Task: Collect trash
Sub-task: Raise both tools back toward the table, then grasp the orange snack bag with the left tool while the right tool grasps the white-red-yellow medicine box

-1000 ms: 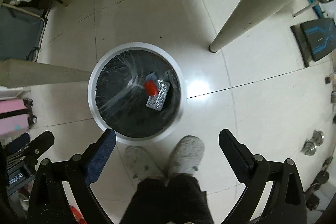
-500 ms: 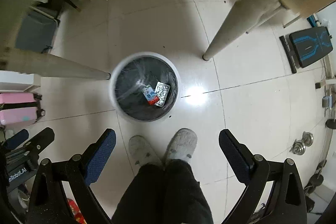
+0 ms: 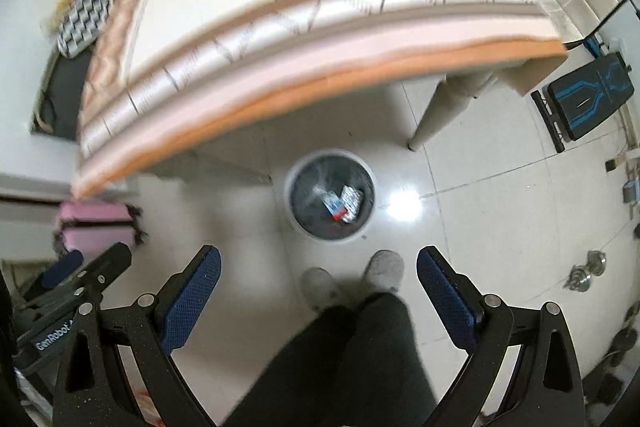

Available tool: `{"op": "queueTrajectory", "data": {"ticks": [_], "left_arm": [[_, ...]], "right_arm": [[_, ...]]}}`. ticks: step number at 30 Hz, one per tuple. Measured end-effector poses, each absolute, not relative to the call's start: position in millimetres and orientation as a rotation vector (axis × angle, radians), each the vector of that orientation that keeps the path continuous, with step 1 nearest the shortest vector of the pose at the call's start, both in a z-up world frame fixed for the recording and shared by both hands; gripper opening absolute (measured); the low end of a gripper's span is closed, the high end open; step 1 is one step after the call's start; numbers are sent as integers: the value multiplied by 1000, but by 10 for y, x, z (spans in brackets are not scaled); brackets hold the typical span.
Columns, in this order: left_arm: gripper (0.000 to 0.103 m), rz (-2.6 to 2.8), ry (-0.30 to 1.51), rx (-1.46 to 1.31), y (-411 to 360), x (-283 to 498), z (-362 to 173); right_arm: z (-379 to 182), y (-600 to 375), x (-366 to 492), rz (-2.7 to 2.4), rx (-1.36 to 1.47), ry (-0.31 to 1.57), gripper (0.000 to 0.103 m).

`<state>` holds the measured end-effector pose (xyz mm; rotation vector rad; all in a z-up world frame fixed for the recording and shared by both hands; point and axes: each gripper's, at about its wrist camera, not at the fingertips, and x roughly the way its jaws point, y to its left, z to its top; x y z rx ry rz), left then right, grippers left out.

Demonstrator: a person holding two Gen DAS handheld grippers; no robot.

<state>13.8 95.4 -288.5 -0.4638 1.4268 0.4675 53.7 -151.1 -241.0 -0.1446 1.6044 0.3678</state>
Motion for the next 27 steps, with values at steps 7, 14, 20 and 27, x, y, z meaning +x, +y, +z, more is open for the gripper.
{"op": "queueTrajectory", "data": {"ticks": [7,14,20,27], "left_arm": [[96,505,1354,-532,1312,983,-2618],[95,488,1333,-723,1533,2175,-2783],[90,469,1407,-745,1609,3150,-3212],[27,505,1503,-696,1631,3429,-3609]], "right_arm": [[-2037,-1568,1627,281,45,1563,100],[-2475,-1553,2960,188,171,1625,99],[-2977,-1354,3774,141,206,1685,89],[-3435,-1082,4125,91,236,1771,84]]}}
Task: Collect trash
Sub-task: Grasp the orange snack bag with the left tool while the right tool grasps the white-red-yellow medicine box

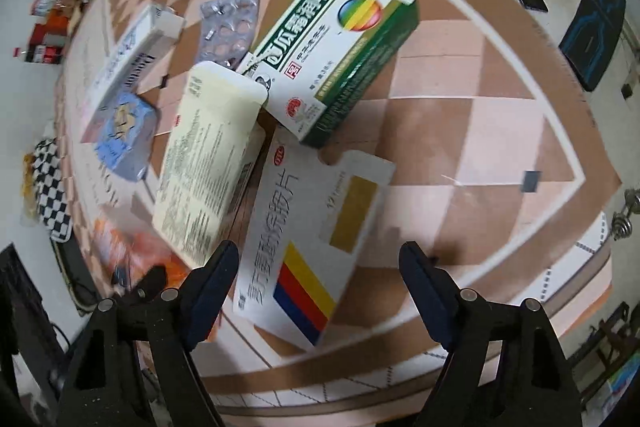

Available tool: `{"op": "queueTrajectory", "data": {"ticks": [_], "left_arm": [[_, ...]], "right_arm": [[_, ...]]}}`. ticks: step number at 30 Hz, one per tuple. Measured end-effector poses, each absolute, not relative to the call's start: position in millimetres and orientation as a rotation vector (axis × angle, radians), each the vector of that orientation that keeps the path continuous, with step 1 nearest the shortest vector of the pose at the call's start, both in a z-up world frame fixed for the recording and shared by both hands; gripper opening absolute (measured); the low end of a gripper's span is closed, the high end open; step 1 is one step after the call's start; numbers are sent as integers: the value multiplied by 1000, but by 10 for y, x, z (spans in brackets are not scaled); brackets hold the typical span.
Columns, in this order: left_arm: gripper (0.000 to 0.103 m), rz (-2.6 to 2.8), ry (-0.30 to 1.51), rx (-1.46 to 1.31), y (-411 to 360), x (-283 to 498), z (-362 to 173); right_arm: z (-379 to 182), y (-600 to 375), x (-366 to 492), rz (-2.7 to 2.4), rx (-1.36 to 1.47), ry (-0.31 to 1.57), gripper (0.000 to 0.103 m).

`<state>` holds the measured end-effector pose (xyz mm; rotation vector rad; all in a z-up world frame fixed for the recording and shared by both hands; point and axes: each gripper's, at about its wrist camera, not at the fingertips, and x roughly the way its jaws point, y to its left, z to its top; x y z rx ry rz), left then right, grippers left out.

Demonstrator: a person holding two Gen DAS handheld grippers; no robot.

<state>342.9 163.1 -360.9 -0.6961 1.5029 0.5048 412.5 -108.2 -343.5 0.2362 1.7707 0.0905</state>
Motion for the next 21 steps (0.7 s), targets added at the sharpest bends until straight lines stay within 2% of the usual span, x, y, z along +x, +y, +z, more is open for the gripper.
{"op": "queueTrajectory", "data": {"ticks": [3,4,9,13,21], "left_arm": [[17,554,1493,-656,1658,3298,-3528],[16,568,1491,-645,1671,3237,-3504],[16,668,1505,-588,1765,2897,-3465],[16,722,1514,-582,1801,2673,-3483],[16,744,1505,-584,1759,2564,-3455]], "right_arm": [[-3570,-950,4152,44,192,1788,84],[-3612,-908,4153,36,191,1794,88],[-3689,-663,4177,-18,78,1795,88],[-3758,-436,4123,-14,-98,1795,88],[-3778,-335,4008,45,-167,1791,85]]}}
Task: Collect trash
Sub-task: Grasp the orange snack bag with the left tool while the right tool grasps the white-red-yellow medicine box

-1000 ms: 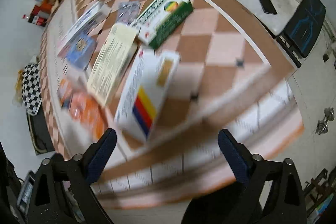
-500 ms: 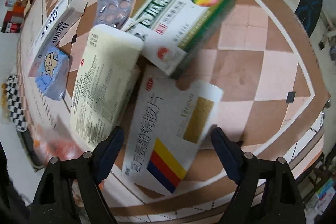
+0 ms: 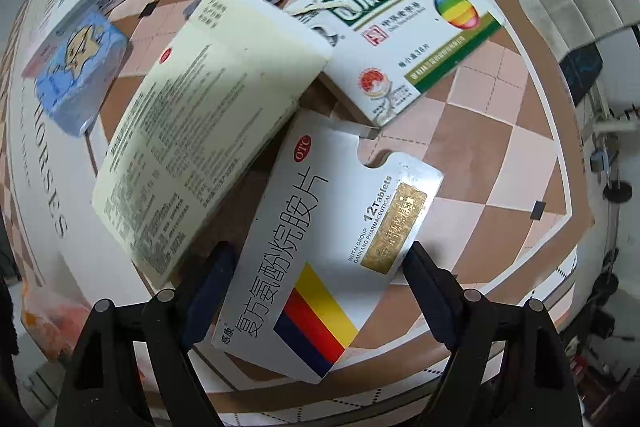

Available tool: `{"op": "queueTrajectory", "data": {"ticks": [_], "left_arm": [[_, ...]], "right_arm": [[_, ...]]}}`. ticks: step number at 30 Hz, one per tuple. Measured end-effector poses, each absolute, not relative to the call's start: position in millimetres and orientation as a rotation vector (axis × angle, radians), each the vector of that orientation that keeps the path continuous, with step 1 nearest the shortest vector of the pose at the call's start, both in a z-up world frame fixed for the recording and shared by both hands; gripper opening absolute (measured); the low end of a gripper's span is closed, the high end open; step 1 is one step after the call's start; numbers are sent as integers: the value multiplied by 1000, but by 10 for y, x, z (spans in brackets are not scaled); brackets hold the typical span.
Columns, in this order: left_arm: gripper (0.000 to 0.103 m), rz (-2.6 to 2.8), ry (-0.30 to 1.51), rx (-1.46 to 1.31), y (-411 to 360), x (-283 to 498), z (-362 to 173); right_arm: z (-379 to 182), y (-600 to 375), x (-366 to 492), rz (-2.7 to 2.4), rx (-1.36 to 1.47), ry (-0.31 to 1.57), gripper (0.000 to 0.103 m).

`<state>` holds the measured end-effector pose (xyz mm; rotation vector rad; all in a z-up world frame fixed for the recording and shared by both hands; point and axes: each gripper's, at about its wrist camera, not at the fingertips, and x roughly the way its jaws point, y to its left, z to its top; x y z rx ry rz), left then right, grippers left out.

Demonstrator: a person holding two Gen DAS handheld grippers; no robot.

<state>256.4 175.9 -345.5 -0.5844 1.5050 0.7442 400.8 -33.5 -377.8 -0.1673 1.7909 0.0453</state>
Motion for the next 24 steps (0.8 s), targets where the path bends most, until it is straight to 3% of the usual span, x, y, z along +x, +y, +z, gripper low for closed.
{"op": "queueTrajectory", "data": {"ticks": [11,24], "left_arm": [[14,703,1436,-549,1666,2453,-3078],[13,476,1298,-514,1423,1561,-2394]], "right_arm": [[-3383,-498,3440,325,-187,1693,85],[-2328,-844,2453,474,-47,1519,84]]}}
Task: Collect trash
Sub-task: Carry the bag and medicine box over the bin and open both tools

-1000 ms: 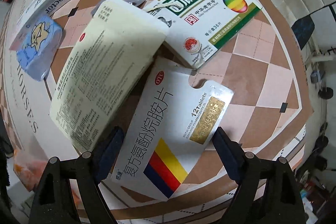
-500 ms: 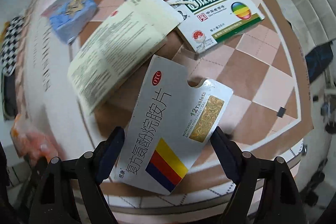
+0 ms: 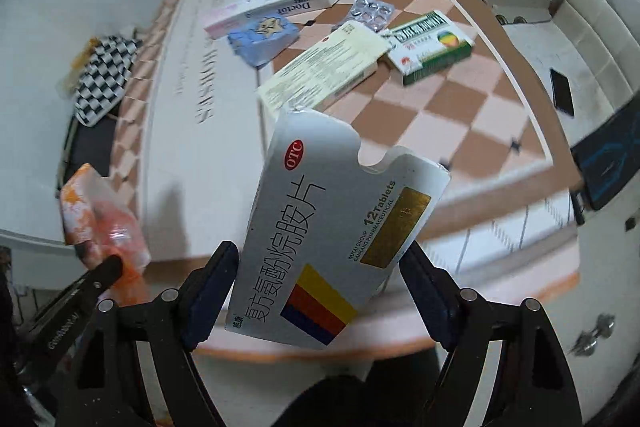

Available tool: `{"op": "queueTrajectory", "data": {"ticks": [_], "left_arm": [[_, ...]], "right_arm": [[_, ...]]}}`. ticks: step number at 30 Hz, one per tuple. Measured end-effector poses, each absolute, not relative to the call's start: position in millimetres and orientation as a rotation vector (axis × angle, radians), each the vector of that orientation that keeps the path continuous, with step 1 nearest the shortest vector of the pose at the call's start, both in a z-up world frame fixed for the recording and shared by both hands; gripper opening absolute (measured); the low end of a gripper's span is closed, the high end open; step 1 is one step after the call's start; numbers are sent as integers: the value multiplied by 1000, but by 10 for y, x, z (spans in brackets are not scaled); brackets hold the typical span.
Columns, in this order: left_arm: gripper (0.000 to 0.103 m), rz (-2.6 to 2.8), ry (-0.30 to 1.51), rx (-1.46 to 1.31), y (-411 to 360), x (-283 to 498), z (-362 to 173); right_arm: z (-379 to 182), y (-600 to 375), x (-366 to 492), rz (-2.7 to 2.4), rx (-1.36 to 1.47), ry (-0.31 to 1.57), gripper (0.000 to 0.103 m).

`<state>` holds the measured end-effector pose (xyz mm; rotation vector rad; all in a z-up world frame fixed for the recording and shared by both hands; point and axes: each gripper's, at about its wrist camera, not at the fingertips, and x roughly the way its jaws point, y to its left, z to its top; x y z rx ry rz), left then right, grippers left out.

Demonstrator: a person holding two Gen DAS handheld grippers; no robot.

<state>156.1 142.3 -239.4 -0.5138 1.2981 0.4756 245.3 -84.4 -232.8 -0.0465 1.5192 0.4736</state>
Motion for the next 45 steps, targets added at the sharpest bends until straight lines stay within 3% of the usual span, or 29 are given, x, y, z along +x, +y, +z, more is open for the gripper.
{"op": "queueTrajectory", "data": {"ticks": [6,11,16,25,26,28,29,30,38,40,45], "left_arm": [[13,346,1320,-571,1286,844,-2440],[13,277,1402,-662,1102,391,-2793],[13,198,1529,-837,832,88,-3665],[15,140,1612,-1073,601,188,-5697],[21,138,1618,-1083,589,240,-5903],[54,134,1626,-1087,579,313,-6212],[79,141,1623,-1093,586,342,-6346],[91,147,1617,-1097,597,366,-6476],[92,223,1632,-1014,730,369,-6819],[92,277,1624,-936,757,300,-6745],[92,378,1636,-720,752,113,-6498]], "right_arm": [[-2154,-1245,1590,436,72,1489,84],[-2442,-1614,893,380,120,1578,84],[-3034,-2065,404,297,121,1679,84],[-4819,-2450,259,209,145,1791,84],[-4995,-2438,268,210,141,1793,84],[-5405,-2392,307,220,132,1799,84],[-5571,-2361,328,225,126,1801,84],[-5763,-2328,350,236,124,1810,84],[-6915,-2062,480,297,105,1910,86],[-7040,-2043,486,314,109,1926,102],[-7050,-1968,474,316,22,1925,102]]}}
